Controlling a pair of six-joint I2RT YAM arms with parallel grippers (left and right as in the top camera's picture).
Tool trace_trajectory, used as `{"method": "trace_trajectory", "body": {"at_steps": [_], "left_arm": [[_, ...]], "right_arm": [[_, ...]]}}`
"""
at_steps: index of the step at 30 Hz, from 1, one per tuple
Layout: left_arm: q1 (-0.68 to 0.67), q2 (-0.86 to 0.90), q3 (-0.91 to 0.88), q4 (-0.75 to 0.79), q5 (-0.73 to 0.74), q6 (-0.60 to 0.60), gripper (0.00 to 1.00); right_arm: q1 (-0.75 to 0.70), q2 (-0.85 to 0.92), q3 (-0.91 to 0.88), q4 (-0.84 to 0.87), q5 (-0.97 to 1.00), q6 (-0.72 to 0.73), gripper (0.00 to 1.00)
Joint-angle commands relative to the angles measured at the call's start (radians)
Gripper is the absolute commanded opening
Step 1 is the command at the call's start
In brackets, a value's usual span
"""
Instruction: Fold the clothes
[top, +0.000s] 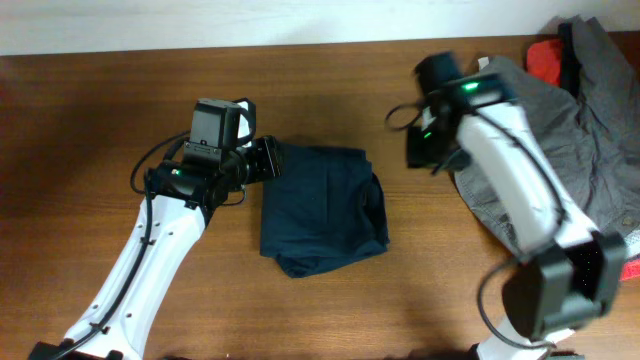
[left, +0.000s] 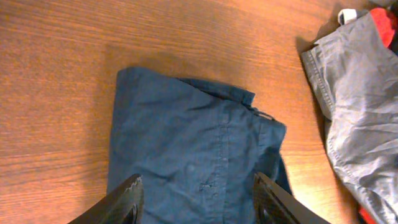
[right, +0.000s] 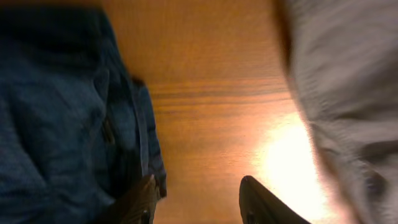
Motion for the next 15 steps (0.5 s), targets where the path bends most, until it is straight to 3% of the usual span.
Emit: {"method": "trace_trajectory", "body": {"at_steps": [1, 7, 15], "left_arm": [[-0.002, 0.032, 0.002, -0.003, -0.021, 0.041, 0.56], [-0.002, 0.163, 0.002, 0.041, 0.032, 0.111, 0.48], [-0.002, 0.314, 0.002, 0.158, 0.050, 0.161, 0.48]], "right_arm": [[0.010, -0.030, 0.047, -0.021, -0.148, -0.126, 0.47], [0.085, -0.018, 0.018, -0.029, -0.400, -0.283, 0.47], [0.183, 0.010, -0.143, 0.059, -0.592, -0.304, 0.47]]}}
